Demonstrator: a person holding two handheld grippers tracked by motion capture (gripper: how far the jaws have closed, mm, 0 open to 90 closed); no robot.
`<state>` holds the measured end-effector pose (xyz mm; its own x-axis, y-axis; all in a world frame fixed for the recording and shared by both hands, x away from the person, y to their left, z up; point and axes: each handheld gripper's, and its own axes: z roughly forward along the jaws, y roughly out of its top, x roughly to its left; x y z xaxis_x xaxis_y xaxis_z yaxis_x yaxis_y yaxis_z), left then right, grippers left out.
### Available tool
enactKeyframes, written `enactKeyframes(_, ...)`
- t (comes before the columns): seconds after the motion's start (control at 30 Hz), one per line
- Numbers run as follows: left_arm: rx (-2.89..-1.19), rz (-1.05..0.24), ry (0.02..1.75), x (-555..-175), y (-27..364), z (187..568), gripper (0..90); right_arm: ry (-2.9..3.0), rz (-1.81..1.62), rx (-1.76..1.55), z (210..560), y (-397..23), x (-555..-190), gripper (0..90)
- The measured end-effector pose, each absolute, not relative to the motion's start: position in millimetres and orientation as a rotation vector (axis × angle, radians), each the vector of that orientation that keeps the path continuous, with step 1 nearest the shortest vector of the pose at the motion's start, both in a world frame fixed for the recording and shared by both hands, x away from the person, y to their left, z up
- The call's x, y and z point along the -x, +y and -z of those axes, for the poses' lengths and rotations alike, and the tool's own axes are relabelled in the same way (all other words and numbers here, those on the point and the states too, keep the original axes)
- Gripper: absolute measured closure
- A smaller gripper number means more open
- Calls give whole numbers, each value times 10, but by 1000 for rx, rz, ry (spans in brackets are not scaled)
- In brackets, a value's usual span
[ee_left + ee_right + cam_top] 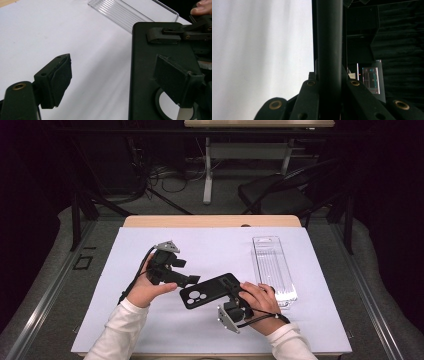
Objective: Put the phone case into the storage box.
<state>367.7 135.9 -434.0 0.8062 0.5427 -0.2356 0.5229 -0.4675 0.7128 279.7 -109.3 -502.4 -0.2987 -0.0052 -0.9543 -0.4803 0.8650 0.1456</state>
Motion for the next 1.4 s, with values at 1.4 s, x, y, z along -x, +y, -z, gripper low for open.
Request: enactKeyframes(1.4, -2099, -142, 813, -3768, 1617, 4312, 169, 1994, -751, 149, 4929, -1251, -2892, 868)
